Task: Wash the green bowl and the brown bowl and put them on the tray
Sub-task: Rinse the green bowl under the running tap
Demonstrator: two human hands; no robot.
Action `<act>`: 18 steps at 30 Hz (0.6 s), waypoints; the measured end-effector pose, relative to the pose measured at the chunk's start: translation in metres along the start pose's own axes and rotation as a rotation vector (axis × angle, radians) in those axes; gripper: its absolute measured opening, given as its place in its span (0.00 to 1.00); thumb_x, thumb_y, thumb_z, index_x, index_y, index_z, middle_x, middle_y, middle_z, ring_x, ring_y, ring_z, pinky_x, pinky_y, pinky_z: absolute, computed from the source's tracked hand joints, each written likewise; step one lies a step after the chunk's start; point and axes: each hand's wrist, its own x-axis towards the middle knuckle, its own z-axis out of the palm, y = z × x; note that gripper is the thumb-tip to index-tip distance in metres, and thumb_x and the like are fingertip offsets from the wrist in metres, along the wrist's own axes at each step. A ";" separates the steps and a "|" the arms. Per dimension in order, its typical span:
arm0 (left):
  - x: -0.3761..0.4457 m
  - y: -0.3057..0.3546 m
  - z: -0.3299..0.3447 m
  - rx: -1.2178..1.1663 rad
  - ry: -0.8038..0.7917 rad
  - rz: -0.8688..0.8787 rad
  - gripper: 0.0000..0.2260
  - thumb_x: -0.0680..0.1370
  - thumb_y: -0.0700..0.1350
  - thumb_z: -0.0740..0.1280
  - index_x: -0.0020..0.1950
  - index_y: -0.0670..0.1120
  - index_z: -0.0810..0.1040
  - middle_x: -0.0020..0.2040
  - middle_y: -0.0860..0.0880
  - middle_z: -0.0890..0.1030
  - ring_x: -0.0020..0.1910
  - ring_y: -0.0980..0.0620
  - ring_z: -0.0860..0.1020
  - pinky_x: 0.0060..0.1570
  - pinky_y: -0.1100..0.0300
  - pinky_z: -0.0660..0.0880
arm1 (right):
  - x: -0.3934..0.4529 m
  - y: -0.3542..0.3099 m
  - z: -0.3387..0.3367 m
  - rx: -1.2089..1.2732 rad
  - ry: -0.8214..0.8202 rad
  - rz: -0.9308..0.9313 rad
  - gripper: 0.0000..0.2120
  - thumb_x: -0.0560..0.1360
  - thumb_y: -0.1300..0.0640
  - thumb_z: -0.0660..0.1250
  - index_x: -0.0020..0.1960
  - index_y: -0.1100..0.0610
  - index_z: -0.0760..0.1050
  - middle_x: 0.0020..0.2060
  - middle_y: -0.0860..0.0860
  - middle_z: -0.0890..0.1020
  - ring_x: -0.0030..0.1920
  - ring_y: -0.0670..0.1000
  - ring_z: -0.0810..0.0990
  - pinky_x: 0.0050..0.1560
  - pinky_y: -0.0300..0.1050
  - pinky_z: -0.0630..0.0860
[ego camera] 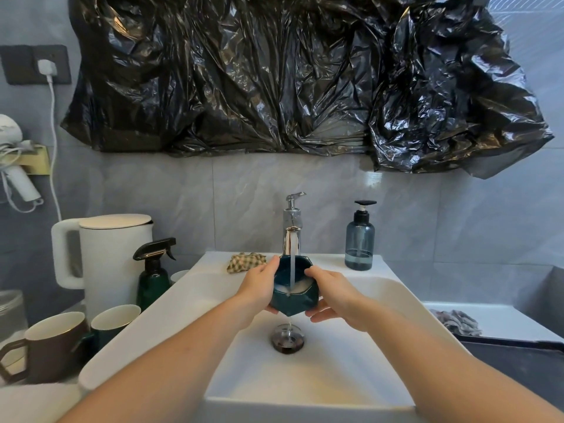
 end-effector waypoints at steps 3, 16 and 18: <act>0.002 -0.003 0.002 -0.072 -0.048 -0.088 0.18 0.87 0.58 0.56 0.59 0.49 0.82 0.51 0.43 0.87 0.49 0.42 0.84 0.40 0.54 0.79 | 0.001 0.001 -0.002 0.027 0.021 0.004 0.18 0.84 0.42 0.57 0.64 0.52 0.75 0.50 0.55 0.85 0.44 0.56 0.87 0.41 0.44 0.85; 0.009 -0.004 -0.001 -0.070 0.059 -0.136 0.17 0.87 0.57 0.54 0.53 0.50 0.79 0.47 0.45 0.84 0.47 0.47 0.81 0.42 0.56 0.76 | -0.004 0.003 0.001 -0.017 -0.110 0.088 0.30 0.83 0.32 0.47 0.62 0.51 0.78 0.48 0.55 0.88 0.43 0.51 0.84 0.44 0.44 0.80; 0.010 -0.003 -0.001 -0.073 0.079 -0.142 0.17 0.87 0.57 0.55 0.52 0.50 0.79 0.45 0.45 0.84 0.44 0.47 0.81 0.40 0.56 0.76 | -0.004 0.001 0.001 -0.044 -0.111 0.075 0.29 0.84 0.34 0.45 0.66 0.51 0.76 0.50 0.55 0.88 0.44 0.52 0.83 0.44 0.44 0.79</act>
